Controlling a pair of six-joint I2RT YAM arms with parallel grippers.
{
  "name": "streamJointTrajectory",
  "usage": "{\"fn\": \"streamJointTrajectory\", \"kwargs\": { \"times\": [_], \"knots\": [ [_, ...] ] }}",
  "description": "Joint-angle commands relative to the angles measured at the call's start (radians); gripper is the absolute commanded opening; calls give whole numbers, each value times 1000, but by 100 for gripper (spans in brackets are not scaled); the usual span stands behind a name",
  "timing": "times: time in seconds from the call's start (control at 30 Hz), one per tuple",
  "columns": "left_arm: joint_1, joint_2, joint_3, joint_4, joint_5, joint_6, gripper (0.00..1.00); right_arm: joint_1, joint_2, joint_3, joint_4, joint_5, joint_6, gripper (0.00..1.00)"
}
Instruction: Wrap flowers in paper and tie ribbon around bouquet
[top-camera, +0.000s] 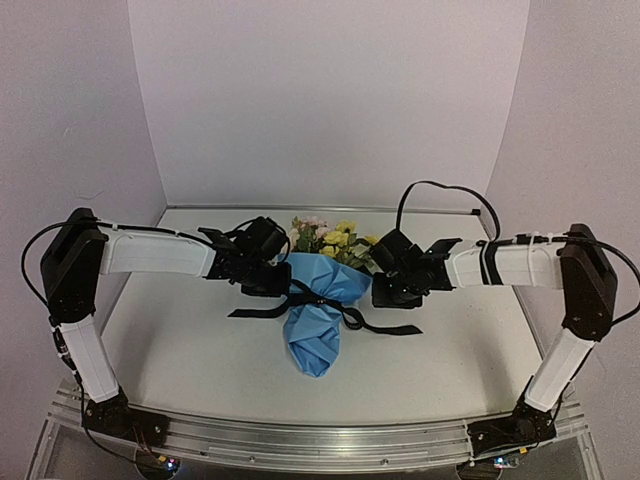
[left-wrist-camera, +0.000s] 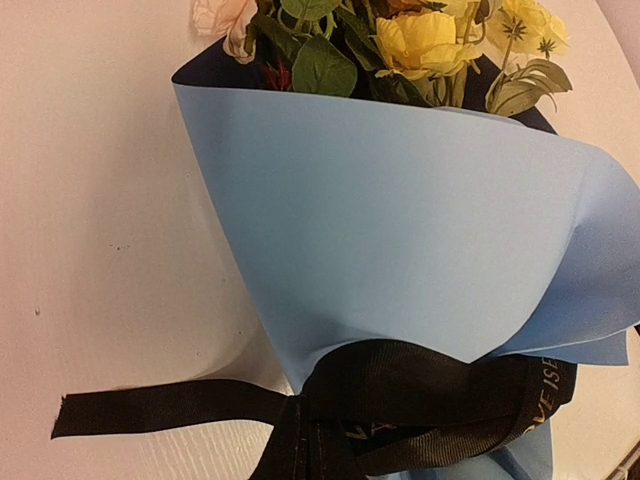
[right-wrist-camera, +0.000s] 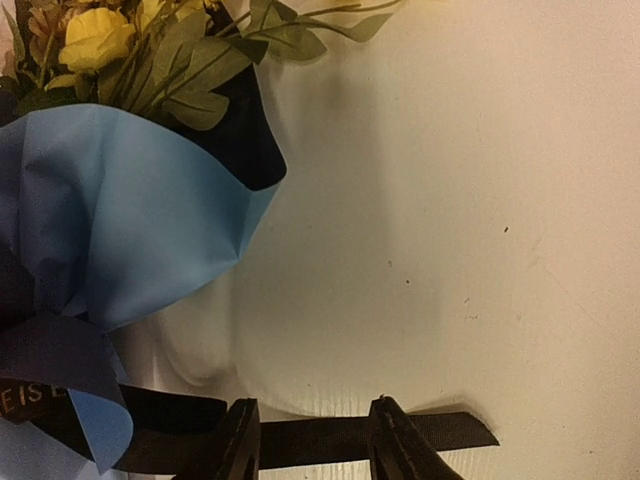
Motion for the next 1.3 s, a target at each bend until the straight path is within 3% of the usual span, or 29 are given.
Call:
{"fn": "streamJointTrajectory", "kwargs": {
  "times": [0.0, 0.13, 0.33, 0.7, 1.1, 1.27],
  "knots": [
    [-1, 5, 32, -1, -1, 8, 0, 4, -128, -106, 55, -98, 34, 41],
    [-1, 5, 34, -1, 2, 5, 0, 52, -162, -192, 126, -170, 93, 41],
    [-1, 3, 34, -3, -1, 9, 0, 125, -92, -206, 246, -263, 226, 41],
    [0, -4, 25, -1, -10, 25, 0, 98, 48, -226, 396, -326, 363, 45],
    [-1, -11, 9, 11, -7, 21, 0, 31, 52, -342, 571, -286, 461, 46],
    [-1, -11, 9, 13, -4, 20, 0, 7, 77, -312, 588, -274, 447, 43]
  ]
}}
